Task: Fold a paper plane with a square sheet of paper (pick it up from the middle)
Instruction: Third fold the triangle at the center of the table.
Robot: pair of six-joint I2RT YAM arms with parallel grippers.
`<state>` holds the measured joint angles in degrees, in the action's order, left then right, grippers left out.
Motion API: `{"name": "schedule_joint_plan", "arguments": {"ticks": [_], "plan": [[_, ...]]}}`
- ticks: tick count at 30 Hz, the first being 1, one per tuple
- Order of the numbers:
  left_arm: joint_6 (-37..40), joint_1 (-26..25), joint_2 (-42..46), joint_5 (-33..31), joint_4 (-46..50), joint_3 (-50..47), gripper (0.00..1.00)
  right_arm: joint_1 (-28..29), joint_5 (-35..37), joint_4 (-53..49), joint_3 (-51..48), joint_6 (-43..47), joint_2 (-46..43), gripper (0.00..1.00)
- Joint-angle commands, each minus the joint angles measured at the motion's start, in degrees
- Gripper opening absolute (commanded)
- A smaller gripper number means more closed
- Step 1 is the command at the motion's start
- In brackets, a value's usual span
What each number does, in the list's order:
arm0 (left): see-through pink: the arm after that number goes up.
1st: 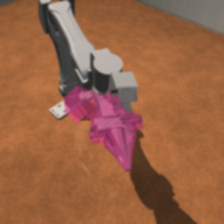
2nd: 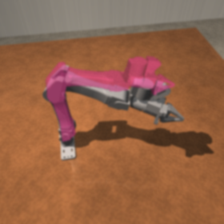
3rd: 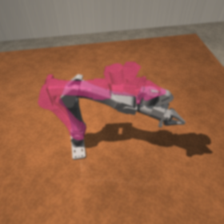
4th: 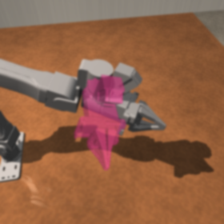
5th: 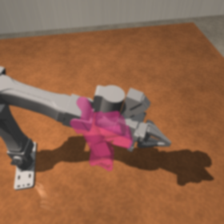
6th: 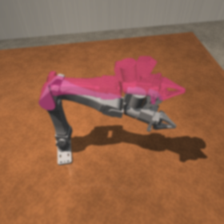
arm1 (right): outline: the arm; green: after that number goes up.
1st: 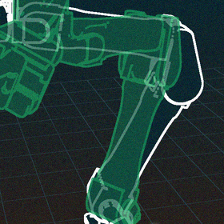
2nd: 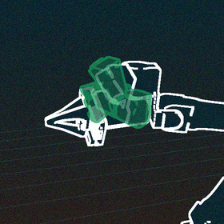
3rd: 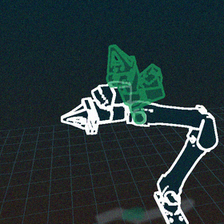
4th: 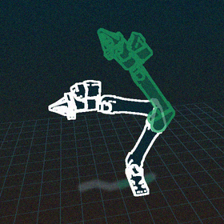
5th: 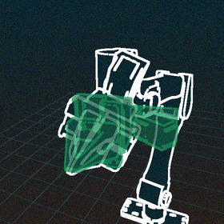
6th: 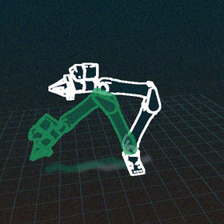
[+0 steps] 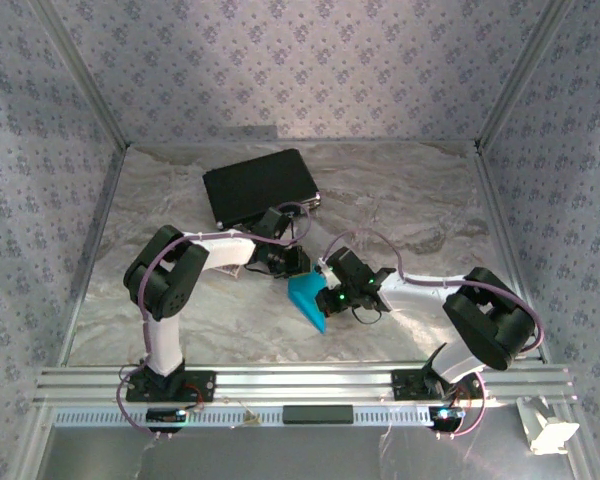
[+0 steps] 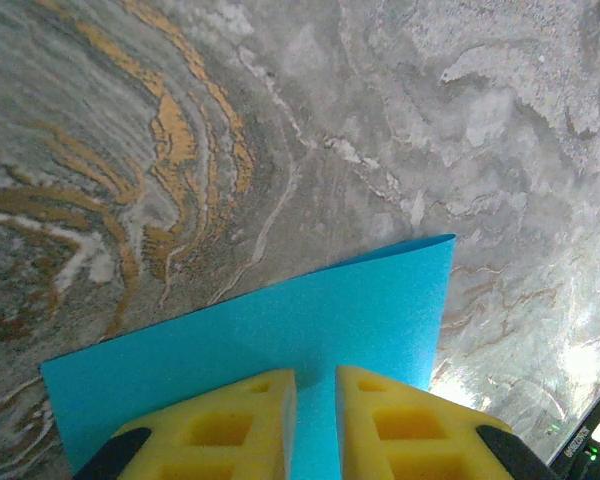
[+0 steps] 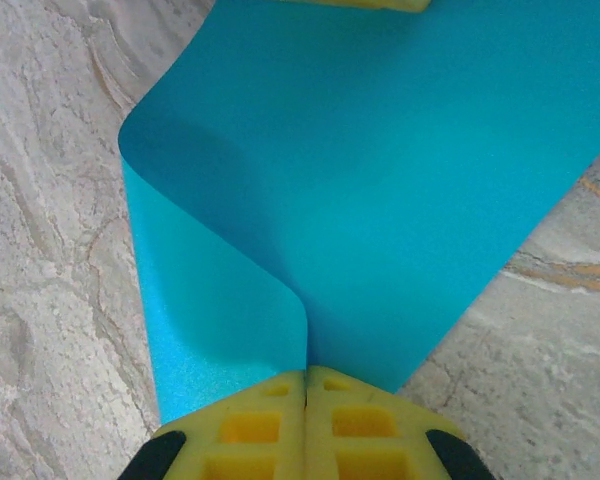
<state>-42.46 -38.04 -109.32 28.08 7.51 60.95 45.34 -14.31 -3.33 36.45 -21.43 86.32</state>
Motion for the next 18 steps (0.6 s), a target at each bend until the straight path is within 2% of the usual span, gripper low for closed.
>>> {"name": "schedule_joint_plan", "arguments": {"ticks": [1, 18], "plan": [[0.71, -0.72, -1.16, -1.33, 2.69, -0.65, 0.19, -0.30, 0.51, -2.07, 1.15, 0.11, 0.34, 0.00], [0.84, -0.80, -1.17, -1.49, 2.72, -0.43, 0.19, -0.42, 0.77, -2.85, 1.53, 0.09, 3.03, 0.00]]}}
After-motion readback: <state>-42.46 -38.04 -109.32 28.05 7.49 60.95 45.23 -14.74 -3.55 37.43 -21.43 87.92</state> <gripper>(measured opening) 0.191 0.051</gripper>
